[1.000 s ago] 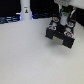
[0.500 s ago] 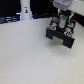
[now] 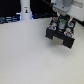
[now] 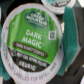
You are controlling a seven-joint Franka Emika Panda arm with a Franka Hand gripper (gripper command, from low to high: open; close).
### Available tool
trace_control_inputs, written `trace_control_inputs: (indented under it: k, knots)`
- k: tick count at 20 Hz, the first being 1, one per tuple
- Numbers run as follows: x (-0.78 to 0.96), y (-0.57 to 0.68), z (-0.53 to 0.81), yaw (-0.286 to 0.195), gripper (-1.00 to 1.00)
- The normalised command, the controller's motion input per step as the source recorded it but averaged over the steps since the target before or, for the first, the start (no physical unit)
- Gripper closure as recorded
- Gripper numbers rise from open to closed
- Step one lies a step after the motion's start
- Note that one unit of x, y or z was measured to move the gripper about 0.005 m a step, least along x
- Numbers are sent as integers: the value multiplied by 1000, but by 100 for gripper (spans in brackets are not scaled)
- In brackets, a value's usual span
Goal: Open the kcup holder, insert the kcup into the holder, and close the kcup holder
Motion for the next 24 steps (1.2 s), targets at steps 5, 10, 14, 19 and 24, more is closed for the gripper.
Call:
trace_control_inputs:
  k: [5, 10, 14, 19, 24]
  knots:
    - [48, 102, -89, 13, -100]
    - [100, 84, 217, 37, -100]
    - [172, 41, 335, 40, -100]
    - [283, -97, 446, 37, -100]
    - [463, -435, 496, 55, -100]
